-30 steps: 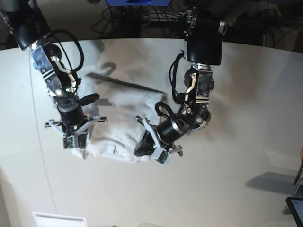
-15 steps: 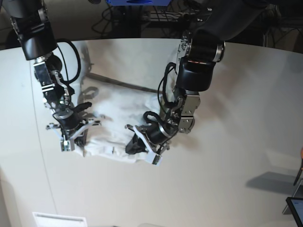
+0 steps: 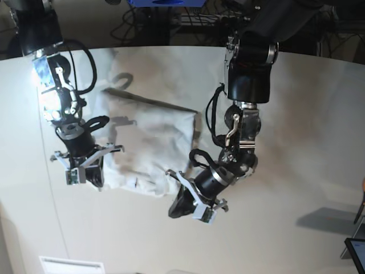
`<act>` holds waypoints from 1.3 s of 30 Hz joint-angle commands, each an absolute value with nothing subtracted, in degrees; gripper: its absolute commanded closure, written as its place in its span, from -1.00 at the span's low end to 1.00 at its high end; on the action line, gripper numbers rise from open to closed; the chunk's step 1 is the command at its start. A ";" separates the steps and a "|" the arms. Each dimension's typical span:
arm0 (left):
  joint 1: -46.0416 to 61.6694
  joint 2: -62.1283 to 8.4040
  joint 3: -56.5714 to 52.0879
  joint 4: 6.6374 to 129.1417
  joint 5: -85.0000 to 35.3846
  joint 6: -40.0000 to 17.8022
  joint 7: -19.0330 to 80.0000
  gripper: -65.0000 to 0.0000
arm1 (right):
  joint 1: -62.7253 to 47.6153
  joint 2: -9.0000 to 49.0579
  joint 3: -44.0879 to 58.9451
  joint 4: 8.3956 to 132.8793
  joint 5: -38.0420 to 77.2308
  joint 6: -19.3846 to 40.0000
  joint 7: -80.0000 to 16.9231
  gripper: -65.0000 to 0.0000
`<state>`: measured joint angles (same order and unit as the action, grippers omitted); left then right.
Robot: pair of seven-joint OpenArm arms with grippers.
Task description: Fold the T-shirt properly
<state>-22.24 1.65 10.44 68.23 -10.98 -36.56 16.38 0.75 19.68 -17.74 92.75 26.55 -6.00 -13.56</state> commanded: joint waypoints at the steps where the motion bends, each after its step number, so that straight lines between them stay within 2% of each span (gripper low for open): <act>1: -20.35 1.01 10.59 71.25 -11.21 -37.05 15.96 1.00 | -0.13 20.18 -16.66 94.55 26.33 -6.02 -12.00 0.95; 4: -14.11 -2.68 10.59 77.85 -11.21 -37.23 15.78 1.00 | -4.09 20.35 -15.52 94.99 26.33 -5.67 -8.40 0.95; 9: -4.35 -9.89 10.51 83.65 -11.65 -37.14 7.96 1.00 | -9.80 20.79 -12.44 90.59 26.33 3.38 6.64 0.95; 12: -0.48 -13.85 10.42 85.49 -11.74 -37.14 6.20 1.00 | -12.35 20.79 -11.56 89.19 26.24 5.85 10.51 0.95; 16: 4.35 -17.36 9.54 91.65 -11.82 -37.14 6.29 1.00 | -15.96 20.88 -10.77 89.10 26.24 6.20 10.86 0.95; 23: 10.59 -18.24 0.66 95.60 -11.74 -37.49 6.20 1.00 | -18.95 20.97 -10.77 89.19 26.24 6.29 11.21 0.95; 26: 12.88 -19.91 -1.19 96.13 -11.74 -40.00 6.02 1.00 | -20.88 23.87 -11.03 89.19 26.24 6.29 14.55 0.95; 29: 16.40 -21.32 -4.44 98.51 -11.74 -40.00 6.02 1.00 | -23.96 25.63 -10.59 89.63 26.24 6.29 19.38 0.95; 33: 21.41 -21.32 -9.98 102.64 -11.74 -40.00 6.02 1.00 | -29.93 26.68 -5.05 92.26 26.33 6.20 21.58 0.95; 39: 29.49 -21.67 -11.21 107.03 -11.12 -40.00 6.02 1.00 | -39.96 26.68 2.33 98.77 26.33 6.11 21.41 0.95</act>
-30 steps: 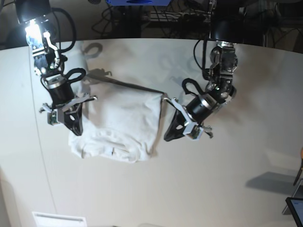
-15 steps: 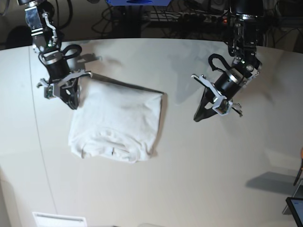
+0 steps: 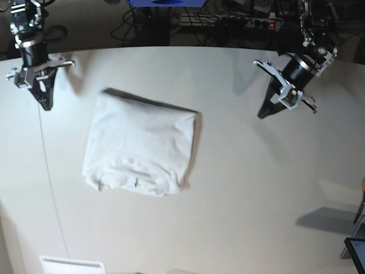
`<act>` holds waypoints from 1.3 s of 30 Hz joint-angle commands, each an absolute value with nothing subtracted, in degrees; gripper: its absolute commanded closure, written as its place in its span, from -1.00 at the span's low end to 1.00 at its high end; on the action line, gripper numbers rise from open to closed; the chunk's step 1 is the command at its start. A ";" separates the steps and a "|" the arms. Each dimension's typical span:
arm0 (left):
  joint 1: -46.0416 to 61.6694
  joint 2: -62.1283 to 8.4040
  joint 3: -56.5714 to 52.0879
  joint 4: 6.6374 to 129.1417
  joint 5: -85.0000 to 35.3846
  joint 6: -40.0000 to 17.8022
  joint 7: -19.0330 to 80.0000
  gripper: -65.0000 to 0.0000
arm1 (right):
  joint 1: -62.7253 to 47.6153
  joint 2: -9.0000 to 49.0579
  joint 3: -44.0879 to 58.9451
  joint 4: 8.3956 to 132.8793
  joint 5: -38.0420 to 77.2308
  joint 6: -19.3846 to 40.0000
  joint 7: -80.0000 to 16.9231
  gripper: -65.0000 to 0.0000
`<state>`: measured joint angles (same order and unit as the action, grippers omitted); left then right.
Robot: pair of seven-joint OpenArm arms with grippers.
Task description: Fold the T-shirt properly
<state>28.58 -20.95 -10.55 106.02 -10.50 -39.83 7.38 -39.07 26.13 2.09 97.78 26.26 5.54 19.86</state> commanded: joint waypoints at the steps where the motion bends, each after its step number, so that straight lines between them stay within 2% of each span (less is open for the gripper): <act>1: 30.90 -21.67 -11.30 107.82 -11.12 -40.00 6.02 1.00 | -41.71 26.59 2.86 100.00 26.33 6.11 21.41 0.95; 6: 38.90 -22.55 -11.47 110.81 -11.21 -40.00 6.02 1.00 | -49.36 26.51 3.21 103.60 26.33 5.85 21.41 0.95; 13: 49.27 -20.62 -18.86 111.43 -11.65 -40.00 6.02 1.00 | -56.40 20.26 3.12 103.25 26.33 6.20 21.41 0.95; 18: 56.92 -18.07 -23.69 110.90 -11.21 -40.00 6.37 1.00 | -62.73 18.95 2.95 102.90 26.33 6.20 21.32 0.95; 24: 65.45 -16.75 -22.90 107.56 -11.12 -40.00 6.64 1.00 | -65.10 19.47 0.31 94.29 26.33 6.20 19.38 0.95; 27: 63.16 -16.92 -18.95 96.75 -11.12 -40.00 6.46 1.00 | -60.35 20.53 -4.18 86.02 26.33 6.20 13.32 0.95; 32: 46.55 -17.10 -12.26 68.26 -10.95 -40.00 6.64 1.00 | -44.97 21.58 -13.67 64.22 26.33 6.20 2.77 0.95; 38: 22.99 -18.42 0.22 32.75 -0.13 -39.96 6.02 1.00 | -28.62 20.97 -24.31 37.05 26.33 6.20 1.63 0.95; 39: 19.12 -18.15 2.86 27.74 2.68 -38.11 6.02 1.00 | -26.15 20.18 -26.24 32.13 26.33 6.20 1.63 0.95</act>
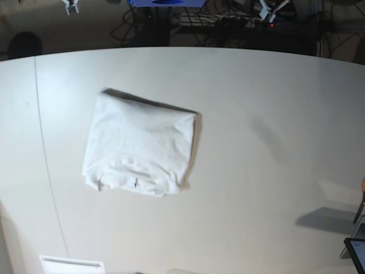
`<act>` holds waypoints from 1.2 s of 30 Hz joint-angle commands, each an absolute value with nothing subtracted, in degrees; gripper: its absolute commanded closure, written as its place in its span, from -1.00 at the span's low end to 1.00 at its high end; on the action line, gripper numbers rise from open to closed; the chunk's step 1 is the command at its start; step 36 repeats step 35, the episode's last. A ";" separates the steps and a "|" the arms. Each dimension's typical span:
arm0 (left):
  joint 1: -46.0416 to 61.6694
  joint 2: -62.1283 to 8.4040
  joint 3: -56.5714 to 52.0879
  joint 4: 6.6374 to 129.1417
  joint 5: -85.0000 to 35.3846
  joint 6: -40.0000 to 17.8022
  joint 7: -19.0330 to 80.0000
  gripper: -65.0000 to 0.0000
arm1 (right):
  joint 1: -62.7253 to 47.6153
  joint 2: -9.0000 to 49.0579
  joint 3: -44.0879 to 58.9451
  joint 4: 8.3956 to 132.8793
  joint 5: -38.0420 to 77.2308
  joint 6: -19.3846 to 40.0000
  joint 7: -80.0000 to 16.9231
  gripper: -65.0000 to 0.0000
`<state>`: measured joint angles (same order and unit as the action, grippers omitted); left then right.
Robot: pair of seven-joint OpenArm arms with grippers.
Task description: Fold the T-shirt properly
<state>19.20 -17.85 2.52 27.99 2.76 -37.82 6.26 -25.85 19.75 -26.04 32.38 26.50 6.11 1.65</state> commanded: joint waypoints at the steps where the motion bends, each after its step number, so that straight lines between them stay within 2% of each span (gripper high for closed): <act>1: 16.22 -17.45 5.58 24.13 4.44 -36.35 5.93 1.00 | -24.13 19.30 -27.74 28.26 26.33 6.20 1.63 0.94; 6: 6.11 -11.47 16.13 13.05 11.91 -24.13 2.59 1.00 | -11.56 18.07 -38.29 7.52 26.42 5.76 6.64 0.93; 10: 2.33 -8.04 17.98 10.07 13.05 -16.57 2.33 1.00 | -7.08 16.57 -41.71 0.00 26.42 5.76 10.07 0.93; 20: -1.01 -6.11 17.63 10.33 12.79 -16.40 -1.63 1.00 | -4.70 14.20 -41.27 0.00 26.59 5.67 17.63 0.93; 36: -4.35 -6.46 17.80 10.07 13.05 -16.31 -1.45 1.00 | -1.27 13.49 -41.71 0.00 26.42 5.67 17.80 0.93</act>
